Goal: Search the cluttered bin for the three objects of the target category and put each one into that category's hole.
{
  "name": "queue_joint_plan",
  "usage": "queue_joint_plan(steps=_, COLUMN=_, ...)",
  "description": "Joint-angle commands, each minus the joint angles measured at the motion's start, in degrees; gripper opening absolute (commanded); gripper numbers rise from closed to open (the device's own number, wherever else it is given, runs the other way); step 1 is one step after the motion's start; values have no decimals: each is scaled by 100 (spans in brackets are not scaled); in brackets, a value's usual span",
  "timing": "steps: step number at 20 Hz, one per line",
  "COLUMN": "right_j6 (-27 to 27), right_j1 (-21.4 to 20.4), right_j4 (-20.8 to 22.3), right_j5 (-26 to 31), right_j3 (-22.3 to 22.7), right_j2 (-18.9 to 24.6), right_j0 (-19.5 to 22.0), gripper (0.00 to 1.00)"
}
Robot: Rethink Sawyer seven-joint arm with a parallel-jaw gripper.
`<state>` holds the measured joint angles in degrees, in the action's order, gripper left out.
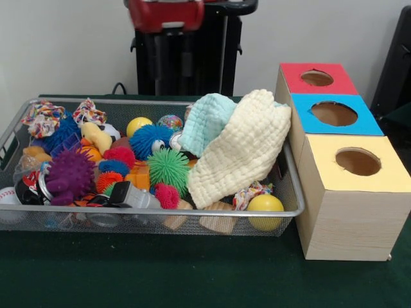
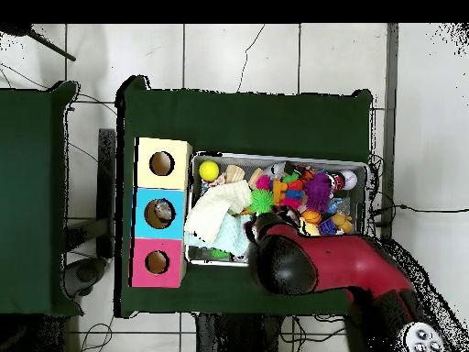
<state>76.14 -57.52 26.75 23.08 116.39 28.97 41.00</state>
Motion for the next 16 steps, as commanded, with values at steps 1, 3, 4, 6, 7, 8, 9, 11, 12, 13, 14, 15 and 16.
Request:
queue_joint_plan(steps=1, right_j6=2155, right_j1=-350, right_j4=-598, right_j5=-51, right_j3=304, right_j2=-682, right_j0=-986, gripper=100)
queue_joint_plan(steps=3, right_j6=2203, right_j1=-351, right_j4=-707, right_j5=84, right_j3=169, right_j2=-783, right_j0=-1186, gripper=100)
queue_joint_plan(steps=4, right_j6=2249, right_j1=-311, right_j4=-764, right_j5=113, right_j3=85, right_j2=-846, right_j0=-1284, gripper=100)
queue_joint_plan(steps=6, right_j6=2326, right_j1=-206, right_j4=-787, right_j5=291, right_j3=-180, right_j2=-1050, right_j0=-1495, gripper=100)
queue_joint_plan(steps=7, right_j6=2305, right_j1=-141, right_j4=-787, right_j5=277, right_j3=-245, right_j2=-1089, right_j0=-1513, gripper=100)
queue_joint_plan(steps=8, right_j6=2244, right_j1=-102, right_j4=-806, right_j5=293, right_j3=-292, right_j2=-1101, right_j0=-1506, gripper=100)
queue_joint_plan(steps=9, right_j6=2178, right_j1=-82, right_j4=-840, right_j5=278, right_j3=-291, right_j2=-1098, right_j0=-1475, gripper=100)
queue_joint_plan(steps=11, right_j6=2037, right_j1=-72, right_j4=-844, right_j5=261, right_j3=-311, right_j2=-1111, right_j0=-1447, gripper=100)
queue_joint_plan(steps=12, right_j6=1952, right_j1=-71, right_j4=-870, right_j5=246, right_j3=-306, right_j2=-1087, right_j0=-1405, gripper=100)
queue_joint_plan(steps=13, right_j6=1875, right_j1=-83, right_j4=-907, right_j5=281, right_j3=-306, right_j2=-1070, right_j0=-1368, gripper=100)
queue_joint_plan(steps=14, right_j6=1798, right_j1=-93, right_j4=-949, right_j5=316, right_j3=-317, right_j2=-1045, right_j0=-1322, gripper=100)
queue_joint_plan(steps=15, right_j6=1709, right_j1=-92, right_j4=-992, right_j5=343, right_j3=-321, right_j2=-1000, right_j0=-1254, gripper=100)
queue_joint_plan(steps=16, right_j6=1589, right_j1=-77, right_j4=-1006, right_j5=358, right_j3=-338, right_j2=-939, right_j0=-1176, gripper=100)
